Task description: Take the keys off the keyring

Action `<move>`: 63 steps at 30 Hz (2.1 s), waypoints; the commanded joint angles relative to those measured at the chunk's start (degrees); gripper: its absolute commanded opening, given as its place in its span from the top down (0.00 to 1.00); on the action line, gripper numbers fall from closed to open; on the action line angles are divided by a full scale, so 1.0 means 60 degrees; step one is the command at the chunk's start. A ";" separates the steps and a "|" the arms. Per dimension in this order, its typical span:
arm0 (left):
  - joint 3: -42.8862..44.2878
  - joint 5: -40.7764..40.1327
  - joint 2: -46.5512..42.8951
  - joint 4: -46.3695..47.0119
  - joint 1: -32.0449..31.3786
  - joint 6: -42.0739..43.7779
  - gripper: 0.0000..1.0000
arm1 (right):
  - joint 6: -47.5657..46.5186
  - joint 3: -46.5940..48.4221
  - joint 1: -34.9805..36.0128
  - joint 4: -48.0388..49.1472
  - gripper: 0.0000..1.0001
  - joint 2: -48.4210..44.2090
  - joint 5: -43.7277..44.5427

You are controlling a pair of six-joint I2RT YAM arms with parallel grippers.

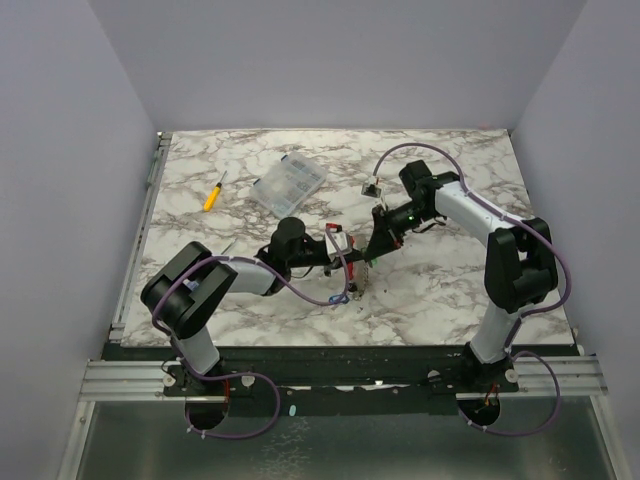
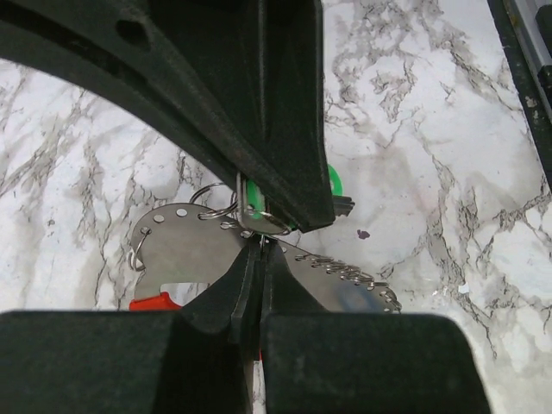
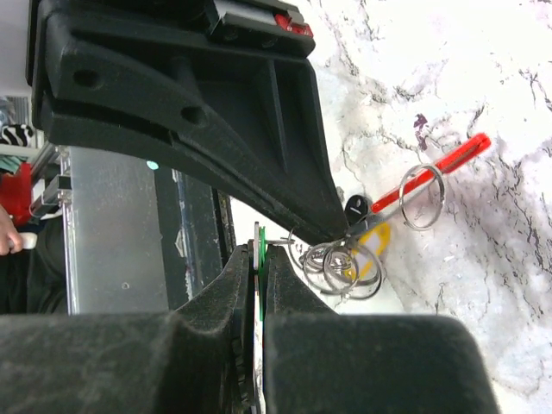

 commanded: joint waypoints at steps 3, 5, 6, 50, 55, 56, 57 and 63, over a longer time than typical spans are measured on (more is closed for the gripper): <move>0.0285 0.0102 -0.0551 0.0078 0.0644 -0.1862 1.00 | -0.0137 0.0069 -0.0036 -0.0156 0.99 -0.0383 0.0262; 0.0342 0.0042 -0.0655 -0.0043 0.0863 -0.2482 1.00 | 0.0011 -0.0196 -0.0132 0.0197 0.99 -0.0554 0.0471; 0.0361 0.0046 -0.0697 -0.0095 0.0933 -0.2650 1.00 | 0.0094 -0.0274 -0.0189 0.0364 0.99 -0.0635 0.0558; 0.0263 -0.0042 0.0710 0.2173 0.1184 -0.6358 1.00 | 0.0443 -0.0769 -0.0216 0.1651 0.99 0.0400 0.0027; 0.0083 0.0097 0.1139 0.2551 0.1385 -0.6607 0.96 | 0.0547 -0.0418 -0.0212 0.1679 0.99 0.0084 0.0300; 0.0041 0.0128 0.1170 0.2548 0.1442 -0.6630 0.95 | 0.0496 -0.0306 -0.0237 0.1556 1.00 0.0109 0.0372; 0.0017 0.0213 0.1212 0.2555 0.1522 -0.6644 0.93 | 0.0404 -0.0189 -0.0228 0.1444 0.99 0.0149 0.0458; -0.0305 0.0499 0.0981 0.2493 0.1868 -0.5764 0.65 | -0.0063 0.0478 -0.0226 0.0916 0.99 0.0528 0.0809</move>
